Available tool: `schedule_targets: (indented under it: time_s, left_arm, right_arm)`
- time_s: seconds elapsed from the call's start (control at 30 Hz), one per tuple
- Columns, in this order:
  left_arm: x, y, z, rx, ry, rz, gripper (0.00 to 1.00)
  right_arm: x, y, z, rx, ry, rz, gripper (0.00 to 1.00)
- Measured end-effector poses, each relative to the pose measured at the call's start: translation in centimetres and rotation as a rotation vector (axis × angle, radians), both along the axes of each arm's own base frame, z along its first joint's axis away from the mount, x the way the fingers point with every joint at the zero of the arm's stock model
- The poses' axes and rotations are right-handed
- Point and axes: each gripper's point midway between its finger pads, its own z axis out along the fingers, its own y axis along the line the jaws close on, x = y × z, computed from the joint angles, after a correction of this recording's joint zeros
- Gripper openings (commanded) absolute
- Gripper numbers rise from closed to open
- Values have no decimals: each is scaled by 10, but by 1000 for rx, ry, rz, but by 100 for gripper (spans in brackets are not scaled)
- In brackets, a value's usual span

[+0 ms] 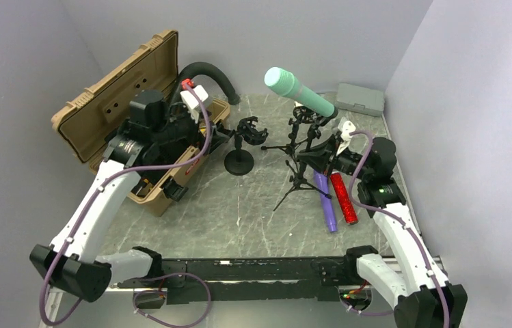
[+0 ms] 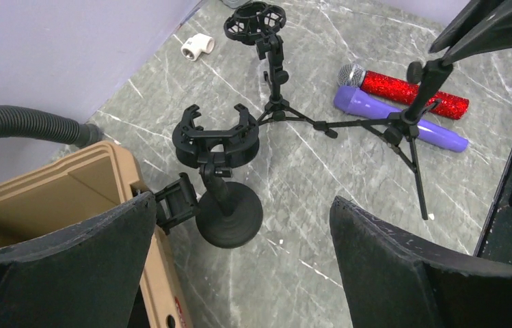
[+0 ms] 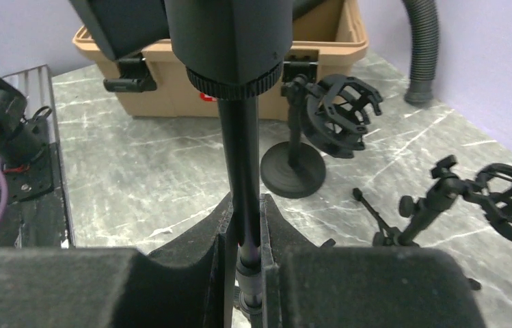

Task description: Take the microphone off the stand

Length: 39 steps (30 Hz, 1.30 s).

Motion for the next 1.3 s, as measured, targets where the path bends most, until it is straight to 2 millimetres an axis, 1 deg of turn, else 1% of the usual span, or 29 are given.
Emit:
schedule_targets:
  time_s: [0.17, 0.3, 0.43, 0.57, 0.7, 0.8, 1.0, 1.13, 1.23, 1.3]
  left_arm:
    - [-18, 18, 4, -1, -33, 2, 99]
    - [-32, 27, 5, 7, -49, 0, 99]
    - [-46, 28, 10, 1, -69, -30, 99]
    - [-56, 25, 15, -5, -94, -72, 99]
    - [-65, 21, 16, -28, -123, -118, 99]
    - [-72, 15, 17, -59, -149, -173, 99]
    - [-70, -3, 38, -134, -216, -272, 99]
    - [-70, -12, 44, -164, -224, -324, 99]
    - [-71, -13, 49, -158, -228, -333, 99]
    - [-74, -12, 58, -156, -252, -337, 99]
  right_arm:
    - [-1, 22, -22, 8, 27, 71, 0]
    - [-2, 47, -45, 19, 56, 118, 0]
    - [-2, 67, -59, 29, 59, 139, 0]
    - [-3, 79, -65, 37, 32, 144, 0]
    - [-2, 86, -68, 43, 4, 144, 0]
    - [-1, 90, -75, 39, -5, 140, 0]
    - [2, 94, -97, 5, 19, 127, 0]
    - [6, 93, -99, -6, 0, 109, 0]
    - [10, 92, -100, -15, -11, 94, 0]
    - [11, 92, -101, -17, -16, 91, 0]
